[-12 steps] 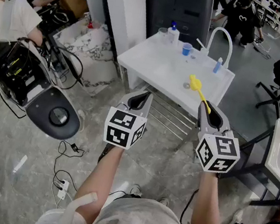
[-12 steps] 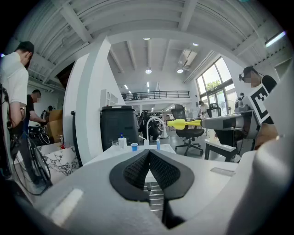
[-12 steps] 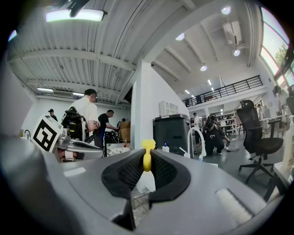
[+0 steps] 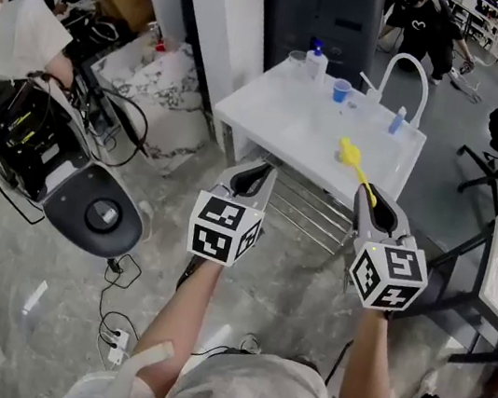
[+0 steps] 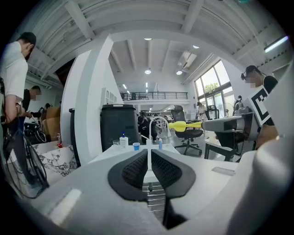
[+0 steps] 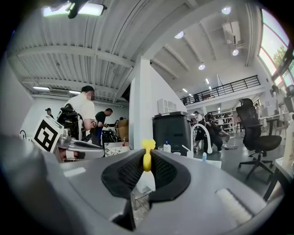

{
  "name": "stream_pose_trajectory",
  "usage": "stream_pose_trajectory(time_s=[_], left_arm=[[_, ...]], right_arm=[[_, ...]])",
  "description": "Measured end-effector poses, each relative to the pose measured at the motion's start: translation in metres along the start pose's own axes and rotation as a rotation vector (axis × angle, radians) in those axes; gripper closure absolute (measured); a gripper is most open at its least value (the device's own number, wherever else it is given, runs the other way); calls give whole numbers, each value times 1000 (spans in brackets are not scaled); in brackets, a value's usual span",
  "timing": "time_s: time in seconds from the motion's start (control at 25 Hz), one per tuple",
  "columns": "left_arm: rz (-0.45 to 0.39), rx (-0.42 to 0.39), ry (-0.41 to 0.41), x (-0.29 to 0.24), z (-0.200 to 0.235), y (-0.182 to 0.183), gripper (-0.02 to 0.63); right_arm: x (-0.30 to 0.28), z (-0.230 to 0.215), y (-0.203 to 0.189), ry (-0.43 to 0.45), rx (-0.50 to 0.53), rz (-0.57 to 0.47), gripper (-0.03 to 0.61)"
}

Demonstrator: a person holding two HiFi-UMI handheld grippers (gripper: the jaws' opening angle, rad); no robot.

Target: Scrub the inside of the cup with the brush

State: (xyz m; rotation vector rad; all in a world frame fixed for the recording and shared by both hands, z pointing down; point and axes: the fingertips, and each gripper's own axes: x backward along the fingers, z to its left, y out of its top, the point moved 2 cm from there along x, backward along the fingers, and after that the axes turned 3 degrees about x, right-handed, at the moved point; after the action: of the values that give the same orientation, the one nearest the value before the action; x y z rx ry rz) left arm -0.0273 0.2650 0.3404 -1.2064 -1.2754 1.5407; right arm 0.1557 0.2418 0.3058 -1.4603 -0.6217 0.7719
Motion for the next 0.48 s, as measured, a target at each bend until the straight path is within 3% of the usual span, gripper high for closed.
stream_pose_trajectory(time_s=[0.48], left_arm=[[-1,28,-21,-54,36,2,550]], right_arm=[[-58,-17,-2,-5,6,11,545]])
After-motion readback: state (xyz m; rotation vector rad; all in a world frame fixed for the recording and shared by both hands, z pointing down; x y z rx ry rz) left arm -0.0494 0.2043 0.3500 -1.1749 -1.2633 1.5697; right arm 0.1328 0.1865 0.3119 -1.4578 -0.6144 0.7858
